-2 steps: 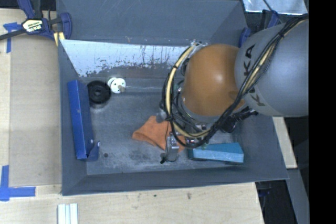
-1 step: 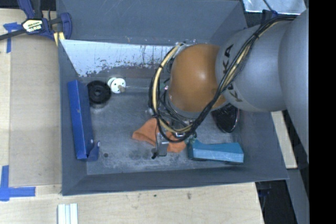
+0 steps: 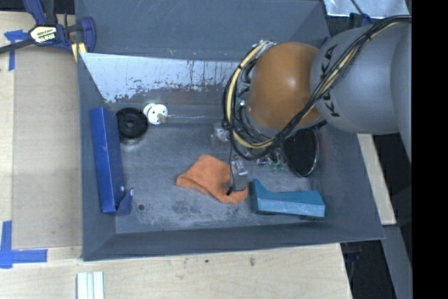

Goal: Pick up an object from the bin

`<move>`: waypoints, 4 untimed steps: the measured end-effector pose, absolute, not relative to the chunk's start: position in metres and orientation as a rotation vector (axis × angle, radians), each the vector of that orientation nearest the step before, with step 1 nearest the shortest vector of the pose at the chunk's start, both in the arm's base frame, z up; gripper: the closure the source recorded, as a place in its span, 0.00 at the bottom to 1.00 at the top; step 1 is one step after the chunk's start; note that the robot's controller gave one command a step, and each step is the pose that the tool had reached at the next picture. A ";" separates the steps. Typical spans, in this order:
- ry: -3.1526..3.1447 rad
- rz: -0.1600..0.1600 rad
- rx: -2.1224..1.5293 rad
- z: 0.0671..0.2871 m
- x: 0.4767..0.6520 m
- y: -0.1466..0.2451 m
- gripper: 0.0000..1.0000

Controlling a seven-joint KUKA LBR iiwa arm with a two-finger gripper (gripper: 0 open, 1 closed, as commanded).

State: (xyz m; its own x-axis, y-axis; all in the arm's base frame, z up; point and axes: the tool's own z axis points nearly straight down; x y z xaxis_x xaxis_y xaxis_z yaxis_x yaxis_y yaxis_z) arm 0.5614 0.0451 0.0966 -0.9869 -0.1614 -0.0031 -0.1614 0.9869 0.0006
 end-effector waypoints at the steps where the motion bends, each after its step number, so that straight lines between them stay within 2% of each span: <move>1: 3.131 -0.006 -0.216 0.088 0.569 0.025 0.00; 2: 3.120 -0.002 -0.327 0.078 0.529 0.081 0.00; 3: 3.100 0.000 -0.470 0.071 0.526 0.044 1.00; 4: 3.100 0.000 -0.468 0.071 0.526 0.044 1.00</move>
Offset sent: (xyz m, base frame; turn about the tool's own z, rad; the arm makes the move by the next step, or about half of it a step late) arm -0.0630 0.0726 -0.0266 -0.1121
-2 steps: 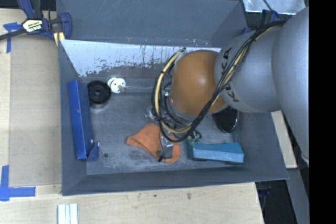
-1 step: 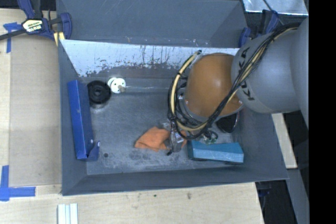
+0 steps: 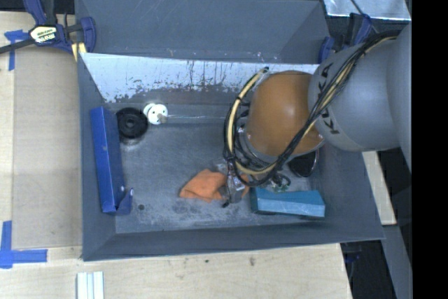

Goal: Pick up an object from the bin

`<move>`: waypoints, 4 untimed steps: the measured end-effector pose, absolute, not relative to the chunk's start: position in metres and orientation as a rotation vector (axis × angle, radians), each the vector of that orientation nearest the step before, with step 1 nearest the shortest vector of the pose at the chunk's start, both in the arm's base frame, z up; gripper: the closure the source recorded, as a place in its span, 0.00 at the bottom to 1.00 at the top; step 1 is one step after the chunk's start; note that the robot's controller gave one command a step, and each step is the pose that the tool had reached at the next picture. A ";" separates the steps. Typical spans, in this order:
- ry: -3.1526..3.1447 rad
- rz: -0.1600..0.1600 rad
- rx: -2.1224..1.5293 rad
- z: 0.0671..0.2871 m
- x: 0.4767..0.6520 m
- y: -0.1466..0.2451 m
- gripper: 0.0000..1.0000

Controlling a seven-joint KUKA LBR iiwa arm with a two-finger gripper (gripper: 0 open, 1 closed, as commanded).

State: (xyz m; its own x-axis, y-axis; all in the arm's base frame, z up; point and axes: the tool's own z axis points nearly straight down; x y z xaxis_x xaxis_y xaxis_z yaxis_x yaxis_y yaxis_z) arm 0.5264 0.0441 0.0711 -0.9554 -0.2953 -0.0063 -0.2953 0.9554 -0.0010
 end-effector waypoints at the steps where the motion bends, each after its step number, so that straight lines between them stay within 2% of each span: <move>1: 3.102 0.000 -0.468 0.071 0.528 0.044 1.00; 2: 3.066 0.001 -0.684 0.116 0.484 0.058 1.00; 3: 3.067 0.001 -0.682 0.116 0.484 0.058 1.00; 4: 3.068 0.001 -0.686 0.176 0.488 0.080 1.00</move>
Offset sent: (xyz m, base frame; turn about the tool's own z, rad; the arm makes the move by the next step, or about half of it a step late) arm -0.0428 0.0137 0.0446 -0.1417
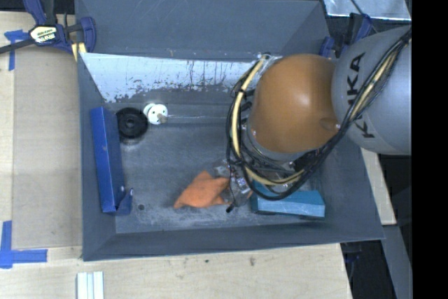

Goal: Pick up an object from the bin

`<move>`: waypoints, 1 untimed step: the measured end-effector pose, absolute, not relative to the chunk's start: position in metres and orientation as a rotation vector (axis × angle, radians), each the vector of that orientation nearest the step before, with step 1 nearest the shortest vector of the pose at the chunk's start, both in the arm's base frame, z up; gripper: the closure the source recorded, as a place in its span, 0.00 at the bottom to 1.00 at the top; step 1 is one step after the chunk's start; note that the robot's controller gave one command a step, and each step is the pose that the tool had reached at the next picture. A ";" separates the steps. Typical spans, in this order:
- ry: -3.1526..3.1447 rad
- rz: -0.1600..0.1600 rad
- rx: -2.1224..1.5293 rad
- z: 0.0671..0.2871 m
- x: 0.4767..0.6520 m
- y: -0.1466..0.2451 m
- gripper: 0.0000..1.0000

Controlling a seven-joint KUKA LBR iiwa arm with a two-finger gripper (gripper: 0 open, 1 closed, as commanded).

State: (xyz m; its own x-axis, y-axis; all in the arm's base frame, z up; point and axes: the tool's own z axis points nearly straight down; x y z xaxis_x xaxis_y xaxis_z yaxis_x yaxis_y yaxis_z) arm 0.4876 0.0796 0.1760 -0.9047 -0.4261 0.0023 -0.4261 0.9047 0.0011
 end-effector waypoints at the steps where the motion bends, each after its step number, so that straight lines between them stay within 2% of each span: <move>1: -3.062 0.000 0.716 0.164 0.519 0.035 1.00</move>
Offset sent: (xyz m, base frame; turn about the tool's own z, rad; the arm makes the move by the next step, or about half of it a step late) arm 0.0000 0.0000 0.0000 0.0000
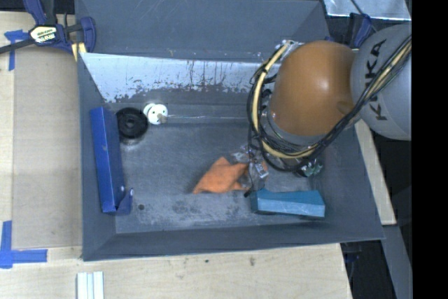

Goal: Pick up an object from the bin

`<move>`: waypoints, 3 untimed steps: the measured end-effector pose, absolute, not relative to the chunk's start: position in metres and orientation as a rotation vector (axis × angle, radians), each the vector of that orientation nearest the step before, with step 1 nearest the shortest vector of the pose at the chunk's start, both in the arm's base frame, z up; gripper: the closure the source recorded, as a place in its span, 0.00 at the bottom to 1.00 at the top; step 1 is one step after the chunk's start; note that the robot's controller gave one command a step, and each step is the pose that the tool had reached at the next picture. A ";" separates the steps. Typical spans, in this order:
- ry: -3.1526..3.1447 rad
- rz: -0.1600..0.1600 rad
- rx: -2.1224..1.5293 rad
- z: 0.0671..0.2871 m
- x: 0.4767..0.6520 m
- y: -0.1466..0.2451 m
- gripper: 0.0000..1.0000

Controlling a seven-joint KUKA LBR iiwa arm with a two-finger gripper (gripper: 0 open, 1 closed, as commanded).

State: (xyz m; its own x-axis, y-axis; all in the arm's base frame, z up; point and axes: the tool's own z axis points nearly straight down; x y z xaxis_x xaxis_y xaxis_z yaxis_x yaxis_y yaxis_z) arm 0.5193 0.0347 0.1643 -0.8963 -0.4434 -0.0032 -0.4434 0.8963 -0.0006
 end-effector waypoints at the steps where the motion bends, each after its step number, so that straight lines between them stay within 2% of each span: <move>1: 3.056 0.000 -0.714 0.164 0.519 0.035 1.00; 2: 3.047 -0.004 -0.713 0.124 0.538 0.052 1.00; 3: 3.018 0.002 -0.859 0.075 0.518 0.033 1.00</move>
Offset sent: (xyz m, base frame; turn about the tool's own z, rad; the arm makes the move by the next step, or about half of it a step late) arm 0.0328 0.0389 -0.0943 -0.0022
